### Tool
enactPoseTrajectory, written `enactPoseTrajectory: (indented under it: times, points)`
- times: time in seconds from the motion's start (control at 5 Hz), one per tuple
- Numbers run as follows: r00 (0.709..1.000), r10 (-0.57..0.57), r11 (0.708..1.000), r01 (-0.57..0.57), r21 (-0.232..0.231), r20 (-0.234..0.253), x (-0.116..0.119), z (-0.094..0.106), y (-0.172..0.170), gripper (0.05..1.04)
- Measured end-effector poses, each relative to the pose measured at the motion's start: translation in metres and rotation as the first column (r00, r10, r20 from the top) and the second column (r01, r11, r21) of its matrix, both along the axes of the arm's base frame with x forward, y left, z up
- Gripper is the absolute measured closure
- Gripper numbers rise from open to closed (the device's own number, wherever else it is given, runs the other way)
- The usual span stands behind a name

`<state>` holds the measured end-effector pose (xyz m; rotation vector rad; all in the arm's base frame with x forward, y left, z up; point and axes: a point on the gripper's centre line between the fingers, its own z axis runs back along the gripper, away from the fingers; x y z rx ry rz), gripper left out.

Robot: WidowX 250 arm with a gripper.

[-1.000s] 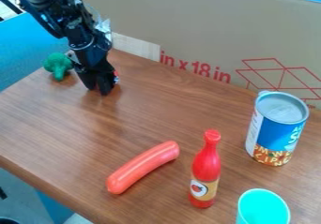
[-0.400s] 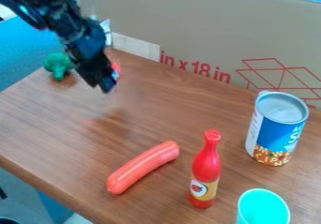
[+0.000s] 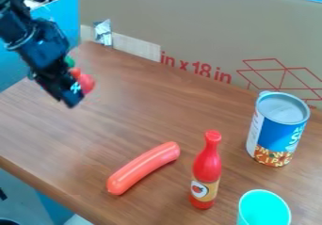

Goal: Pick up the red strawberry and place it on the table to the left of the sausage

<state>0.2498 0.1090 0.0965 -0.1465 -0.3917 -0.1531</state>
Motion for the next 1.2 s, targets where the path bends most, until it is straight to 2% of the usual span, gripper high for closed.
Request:
enactPoseTrajectory:
  times: [0.2,0.4,0.6,0.8,1.0,1.2]
  points:
    - [0.996,-0.001,1.000,0.002,0.017,-0.091,-0.018,-0.010,0.002,0.504]
    - [0.991,0.004,1.000,-0.007,-0.022,-0.132,-0.025,-0.024,-0.002,0.504]
    - [0.987,-0.018,1.000,0.014,-0.027,-0.160,-0.020,-0.039,-0.010,0.504]
    - [0.980,-0.046,0.999,0.045,-0.013,-0.193,-0.021,-0.056,-0.018,0.504]
    - [0.976,-0.078,0.997,0.081,0.006,-0.204,-0.022,-0.067,-0.027,0.504]
    - [0.975,-0.099,0.994,0.106,0.028,-0.198,-0.024,-0.074,-0.033,0.552]
